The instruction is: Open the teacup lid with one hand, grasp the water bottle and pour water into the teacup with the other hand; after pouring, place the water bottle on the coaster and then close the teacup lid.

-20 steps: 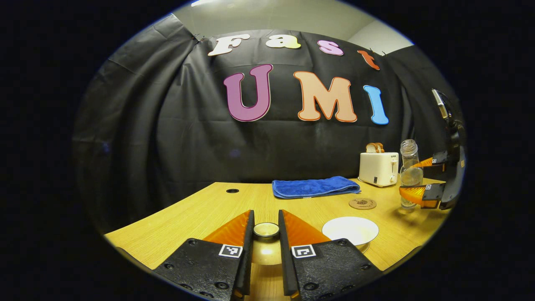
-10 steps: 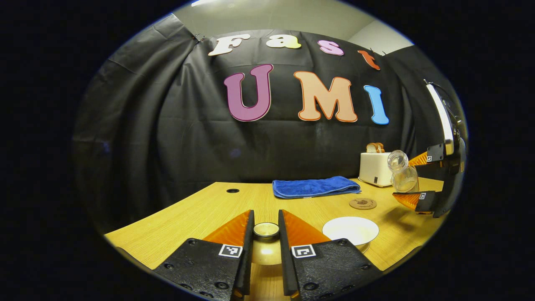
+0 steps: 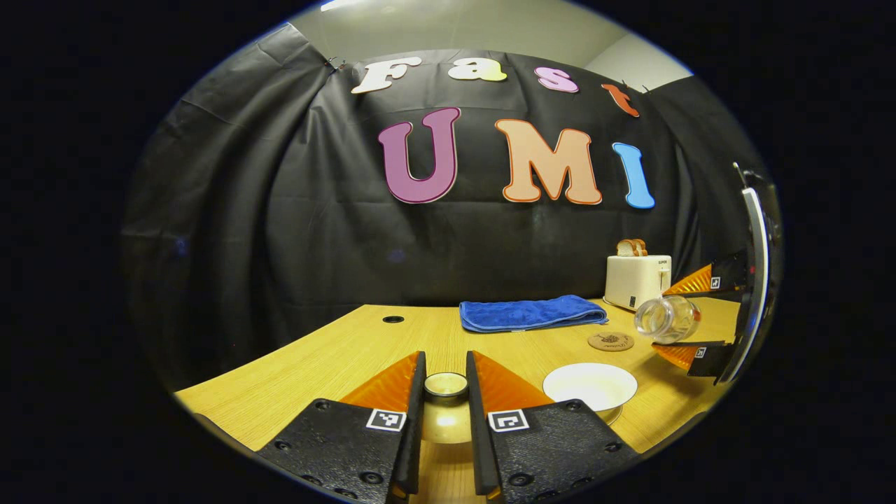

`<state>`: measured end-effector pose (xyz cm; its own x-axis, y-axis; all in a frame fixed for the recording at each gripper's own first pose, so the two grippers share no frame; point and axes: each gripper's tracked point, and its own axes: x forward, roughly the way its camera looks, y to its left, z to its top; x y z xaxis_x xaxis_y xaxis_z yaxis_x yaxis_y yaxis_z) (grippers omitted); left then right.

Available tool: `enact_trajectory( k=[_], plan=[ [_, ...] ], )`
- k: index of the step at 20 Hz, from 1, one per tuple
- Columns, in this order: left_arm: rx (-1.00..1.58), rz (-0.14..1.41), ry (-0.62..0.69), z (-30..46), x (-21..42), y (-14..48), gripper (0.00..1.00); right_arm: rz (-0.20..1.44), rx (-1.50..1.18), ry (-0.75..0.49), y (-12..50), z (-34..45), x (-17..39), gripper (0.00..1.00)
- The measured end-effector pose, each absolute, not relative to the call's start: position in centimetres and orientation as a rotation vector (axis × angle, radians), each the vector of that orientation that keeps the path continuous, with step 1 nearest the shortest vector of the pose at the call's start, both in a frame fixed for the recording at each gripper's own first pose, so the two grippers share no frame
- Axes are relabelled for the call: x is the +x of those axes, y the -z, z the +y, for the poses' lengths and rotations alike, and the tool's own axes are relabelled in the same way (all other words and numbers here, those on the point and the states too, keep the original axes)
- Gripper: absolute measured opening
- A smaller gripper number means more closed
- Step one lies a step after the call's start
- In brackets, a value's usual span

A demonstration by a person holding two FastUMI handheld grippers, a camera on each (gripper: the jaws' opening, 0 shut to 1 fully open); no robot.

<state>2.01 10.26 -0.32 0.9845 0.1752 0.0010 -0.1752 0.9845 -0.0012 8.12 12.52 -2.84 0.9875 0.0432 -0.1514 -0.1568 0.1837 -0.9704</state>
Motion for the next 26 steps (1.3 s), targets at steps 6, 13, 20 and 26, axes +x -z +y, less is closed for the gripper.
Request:
enact_trajectory(
  k=[6,13,20,26],
  plan=[
    [-0.002,-0.001,-0.176,10.2,2.0,0.3,0.28,0.073,-1.526,-0.127,2.6,12.7,8.9,0.82],
    [-0.002,-0.001,-0.177,10.2,2.0,0.4,0.27,-0.014,-1.69,-0.124,0.6,13.5,9.4,0.82],
    [-0.001,-0.001,-0.176,10.2,2.0,0.4,0.28,-0.083,-1.807,-0.117,-0.7,14.1,9.5,0.82],
    [-0.002,-0.001,-0.177,10.2,2.0,0.3,0.28,-0.163,-1.86,-0.095,-1.6,14.9,9.1,0.82]
  ],
)
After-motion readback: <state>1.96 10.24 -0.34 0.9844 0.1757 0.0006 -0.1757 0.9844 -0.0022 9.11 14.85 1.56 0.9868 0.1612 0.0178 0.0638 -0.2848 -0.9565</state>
